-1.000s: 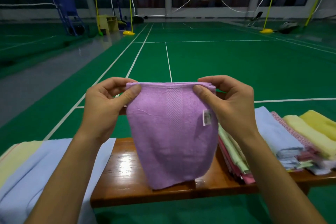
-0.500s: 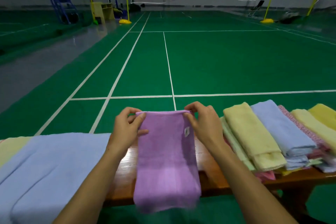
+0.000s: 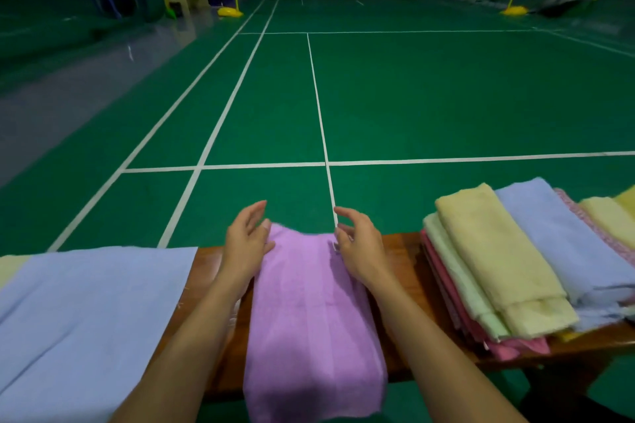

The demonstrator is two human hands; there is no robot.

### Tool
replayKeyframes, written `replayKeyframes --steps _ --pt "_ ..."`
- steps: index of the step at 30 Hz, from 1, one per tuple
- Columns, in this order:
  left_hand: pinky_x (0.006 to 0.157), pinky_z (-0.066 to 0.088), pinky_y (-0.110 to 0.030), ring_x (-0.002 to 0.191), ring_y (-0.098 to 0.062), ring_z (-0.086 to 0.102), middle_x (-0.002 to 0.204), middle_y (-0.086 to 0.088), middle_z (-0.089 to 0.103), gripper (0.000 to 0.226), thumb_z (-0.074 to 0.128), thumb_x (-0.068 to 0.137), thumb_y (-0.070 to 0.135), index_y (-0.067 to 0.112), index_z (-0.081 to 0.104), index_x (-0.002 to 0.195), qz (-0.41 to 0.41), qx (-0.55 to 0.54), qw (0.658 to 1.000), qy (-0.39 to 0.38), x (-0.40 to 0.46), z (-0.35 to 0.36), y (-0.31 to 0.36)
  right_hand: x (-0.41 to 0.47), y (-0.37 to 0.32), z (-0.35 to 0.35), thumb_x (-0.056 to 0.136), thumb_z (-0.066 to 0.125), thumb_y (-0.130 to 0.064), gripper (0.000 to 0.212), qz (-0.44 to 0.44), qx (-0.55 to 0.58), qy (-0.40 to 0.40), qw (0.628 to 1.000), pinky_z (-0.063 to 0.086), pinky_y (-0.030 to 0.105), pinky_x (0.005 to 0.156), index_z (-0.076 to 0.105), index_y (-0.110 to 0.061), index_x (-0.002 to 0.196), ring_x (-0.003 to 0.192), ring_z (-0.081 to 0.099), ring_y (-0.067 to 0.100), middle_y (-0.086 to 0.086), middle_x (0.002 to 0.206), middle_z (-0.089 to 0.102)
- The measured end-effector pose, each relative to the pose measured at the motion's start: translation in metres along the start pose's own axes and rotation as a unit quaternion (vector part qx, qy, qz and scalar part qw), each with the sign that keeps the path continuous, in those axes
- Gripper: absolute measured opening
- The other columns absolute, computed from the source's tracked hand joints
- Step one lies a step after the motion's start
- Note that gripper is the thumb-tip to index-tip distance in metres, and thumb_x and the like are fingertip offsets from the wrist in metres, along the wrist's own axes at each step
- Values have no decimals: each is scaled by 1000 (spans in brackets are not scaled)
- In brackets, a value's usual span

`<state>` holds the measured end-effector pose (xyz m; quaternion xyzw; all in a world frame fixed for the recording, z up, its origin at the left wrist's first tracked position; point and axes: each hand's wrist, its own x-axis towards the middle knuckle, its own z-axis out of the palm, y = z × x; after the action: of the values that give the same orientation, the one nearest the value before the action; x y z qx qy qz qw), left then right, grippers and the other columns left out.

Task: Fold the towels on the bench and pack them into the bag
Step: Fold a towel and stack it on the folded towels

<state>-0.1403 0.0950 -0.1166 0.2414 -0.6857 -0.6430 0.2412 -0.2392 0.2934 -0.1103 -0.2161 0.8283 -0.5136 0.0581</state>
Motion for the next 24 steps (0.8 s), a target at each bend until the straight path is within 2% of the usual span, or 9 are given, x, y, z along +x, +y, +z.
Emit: replayKeyframes --steps 3,6,9,12,15,18,21,24 --pt "113 50 -46 136 -7 54 146 16 59 42 55 107 6 27 61 143 31 48 998 -21 -3 -8 1 -7 -2 -11 101 53 0 42 -11 6 -21 1000 60 44 98 62 -17 139 119 67 15 3 139 58" --pt "108 53 -39 125 -5 63 131 20 69 36 58 106 8 36 70 125 40 59 996 -53 -23 -15 10 -19 -1 -31 100 59 -4 35 -21 -11 -30 999 62 40 93 69 -19 129 108 71 7 -3 128 69" --pt "100 58 -37 119 -12 68 120 12 75 28 62 105 8 28 74 121 54 78 991 -94 -51 -24 22 -40 4 -50 99 68 -12 26 -34 -18 -43 998 63 38 87 72 -22 122 100 72 6 -10 116 74" --pt "100 58 -32 115 -6 70 117 13 76 24 67 102 8 23 75 120 71 131 980 -135 -82 -37 33 -68 6 -66 99 71 -16 23 -44 -20 -76 996 64 31 83 72 -23 121 100 72 9 -12 116 73" --pt "97 59 -27 111 -2 70 116 15 76 21 70 101 11 23 74 118 108 221 954 -169 -109 -48 35 -94 13 -76 98 72 -13 23 -53 -22 -104 993 60 22 81 72 -21 120 100 71 5 -10 117 72" --pt "93 61 -29 105 2 70 111 20 75 19 72 100 24 31 73 117 128 309 921 -202 -128 -57 30 -114 20 -80 97 72 -12 25 -75 -26 -131 988 57 23 94 71 -21 121 110 69 2 -12 119 73" --pt "93 60 -31 107 8 67 112 27 73 22 70 98 43 40 69 120 129 375 884 -249 -135 -60 22 -124 26 -75 98 73 -21 24 -96 -45 -165 980 52 23 103 70 -26 122 117 65 2 -18 121 71" --pt "95 59 -30 110 13 63 119 31 69 32 66 96 56 44 65 126 141 421 857 -261 -133 -60 14 -125 28 -68 99 70 -33 25 -110 -78 -205 970 53 25 103 68 -28 124 115 64 1 -19 121 69"
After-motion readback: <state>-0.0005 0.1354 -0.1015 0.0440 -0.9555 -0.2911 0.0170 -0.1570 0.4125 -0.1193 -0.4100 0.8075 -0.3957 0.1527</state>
